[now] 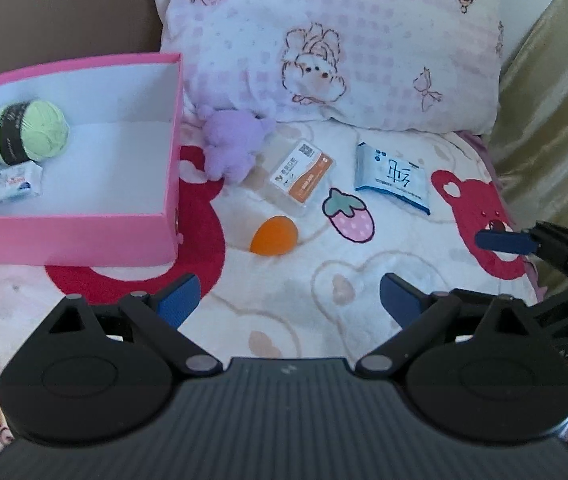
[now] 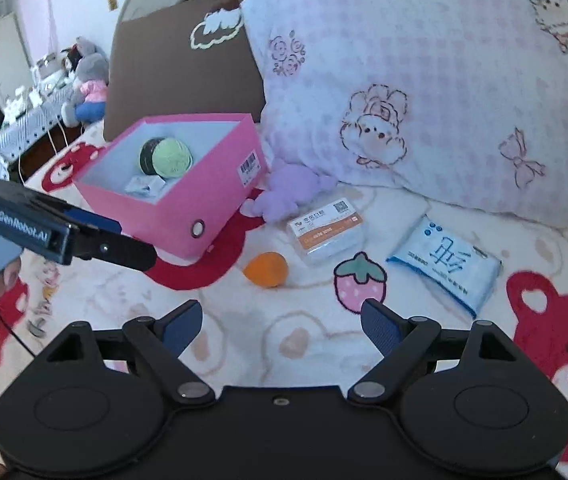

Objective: Organize objects
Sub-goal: 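Lower the open left tool around the orange makeup sponge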

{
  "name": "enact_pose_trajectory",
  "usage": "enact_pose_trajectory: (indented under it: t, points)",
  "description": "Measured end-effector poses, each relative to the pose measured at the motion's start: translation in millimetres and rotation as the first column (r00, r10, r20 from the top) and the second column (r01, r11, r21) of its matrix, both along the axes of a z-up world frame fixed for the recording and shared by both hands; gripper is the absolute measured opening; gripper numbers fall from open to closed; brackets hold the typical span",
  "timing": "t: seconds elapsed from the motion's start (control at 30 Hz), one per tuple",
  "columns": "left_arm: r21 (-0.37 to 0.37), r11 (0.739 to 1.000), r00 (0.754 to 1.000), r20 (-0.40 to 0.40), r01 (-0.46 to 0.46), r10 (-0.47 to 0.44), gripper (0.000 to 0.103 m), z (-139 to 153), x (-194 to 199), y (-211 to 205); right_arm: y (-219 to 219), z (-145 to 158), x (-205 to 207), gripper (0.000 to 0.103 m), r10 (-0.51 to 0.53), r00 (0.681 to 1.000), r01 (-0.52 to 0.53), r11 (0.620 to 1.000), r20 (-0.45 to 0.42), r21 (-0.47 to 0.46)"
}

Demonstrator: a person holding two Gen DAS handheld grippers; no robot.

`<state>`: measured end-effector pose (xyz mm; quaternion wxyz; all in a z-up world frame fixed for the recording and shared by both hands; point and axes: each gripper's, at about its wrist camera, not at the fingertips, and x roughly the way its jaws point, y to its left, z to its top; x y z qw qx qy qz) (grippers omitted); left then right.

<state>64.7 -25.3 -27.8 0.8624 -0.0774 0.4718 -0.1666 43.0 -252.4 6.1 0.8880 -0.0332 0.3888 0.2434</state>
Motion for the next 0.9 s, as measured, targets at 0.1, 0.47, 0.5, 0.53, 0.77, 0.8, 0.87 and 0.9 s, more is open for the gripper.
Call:
enact_pose_trajectory:
  t: [0.1, 0.47, 0.5, 0.53, 0.77, 0.8, 0.87, 0.9]
  points:
    - [-0.018, 1.000, 1.000, 0.024, -0.011, 0.012, 0.097, -12, 2, 0, 12, -16, 1, 0.089, 0.000, 0.994, 0.004, 0.999, 0.106, -0.044]
    - [0.016, 0.998, 0.997, 0.049, -0.057, 0.056, 0.097, -44, 8, -8, 55, -93, 45, 0.089, -0.025, 0.991, 0.029, 0.999, 0.133, -0.029]
    - [0.026, 0.998, 0.997, 0.058, -0.056, 0.054, 0.097, -46, 9, -11, 58, -101, 47, 0.089, -0.039, 0.991, 0.043, 0.999, 0.131, -0.027]
    - [0.038, 0.998, 0.996, 0.068, -0.055, 0.052, 0.097, -48, 11, -13, 61, -107, 49, 0.089, -0.049, 0.991, 0.053, 0.998, 0.127, -0.035]
    - [0.039, 0.997, 0.994, 0.091, -0.059, 0.055, 0.097, -71, 33, -23, 74, -133, 54, 0.085, -0.038, 0.990, 0.045, 0.998, 0.136, -0.049]
    - [0.062, 0.996, 0.994, 0.095, -0.063, 0.057, 0.097, -74, 35, -26, 79, -133, 53, 0.084, -0.038, 0.985, 0.052, 0.995, 0.169, -0.081]
    - [0.078, 0.995, 0.992, 0.116, -0.059, 0.049, 0.096, -78, 37, -30, 91, -136, 51, 0.083, -0.035, 0.972, 0.074, 0.985, 0.233, -0.158]
    - [0.083, 0.995, 0.991, 0.129, -0.059, 0.048, 0.096, -81, 38, -31, 94, -136, 51, 0.081, -0.028, 0.970, 0.066, 0.986, 0.240, -0.156]
